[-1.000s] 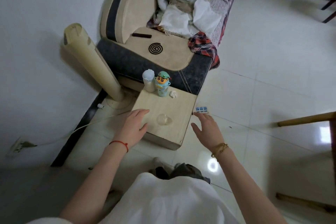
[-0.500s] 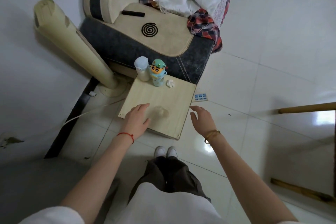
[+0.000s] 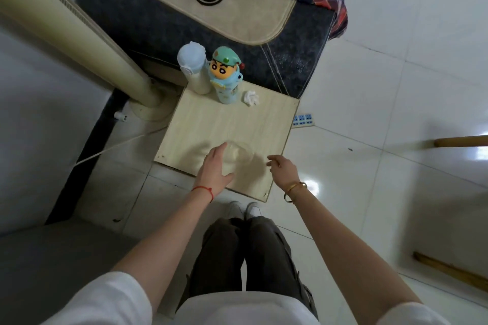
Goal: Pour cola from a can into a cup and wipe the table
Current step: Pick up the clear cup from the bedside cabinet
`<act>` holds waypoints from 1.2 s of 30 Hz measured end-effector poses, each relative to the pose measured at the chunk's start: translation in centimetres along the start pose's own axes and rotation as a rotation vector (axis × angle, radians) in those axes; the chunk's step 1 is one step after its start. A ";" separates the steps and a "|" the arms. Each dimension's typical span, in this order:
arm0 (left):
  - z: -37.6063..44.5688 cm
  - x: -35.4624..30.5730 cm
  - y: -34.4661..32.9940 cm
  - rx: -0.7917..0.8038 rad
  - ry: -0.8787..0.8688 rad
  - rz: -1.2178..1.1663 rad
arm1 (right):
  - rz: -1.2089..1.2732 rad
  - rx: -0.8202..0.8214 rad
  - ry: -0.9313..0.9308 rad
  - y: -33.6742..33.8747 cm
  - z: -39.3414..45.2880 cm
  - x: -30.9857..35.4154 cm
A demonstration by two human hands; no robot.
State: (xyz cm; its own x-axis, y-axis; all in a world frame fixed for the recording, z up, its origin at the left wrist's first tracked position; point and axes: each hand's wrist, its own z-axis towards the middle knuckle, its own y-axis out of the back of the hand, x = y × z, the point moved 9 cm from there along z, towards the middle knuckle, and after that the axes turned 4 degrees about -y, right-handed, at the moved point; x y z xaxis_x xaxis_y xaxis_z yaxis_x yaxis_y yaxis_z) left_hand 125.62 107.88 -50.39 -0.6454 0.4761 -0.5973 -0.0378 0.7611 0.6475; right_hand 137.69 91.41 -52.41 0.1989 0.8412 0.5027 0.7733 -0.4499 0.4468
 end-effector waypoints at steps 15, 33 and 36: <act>3.9 2.3 -3.3 -0.188 -0.070 -0.261 | 0.168 0.030 0.042 -4.6 5.0 0.0; -8.4 -10.9 9.2 -0.131 -0.245 -0.253 | 0.459 0.045 -0.015 3.4 -13.3 6.5; -10.1 -12.2 10.0 -0.116 -0.281 -0.257 | 0.486 0.017 -0.012 4.2 -15.6 6.4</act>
State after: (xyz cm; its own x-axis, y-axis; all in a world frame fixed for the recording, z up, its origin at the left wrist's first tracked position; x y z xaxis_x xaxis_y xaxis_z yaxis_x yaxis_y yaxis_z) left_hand 125.39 105.24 -31.81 -0.3708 0.3903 -0.8427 -0.2671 0.8242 0.4993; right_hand 132.80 90.25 -35.80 0.5464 0.5383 0.6416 0.5985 -0.7868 0.1505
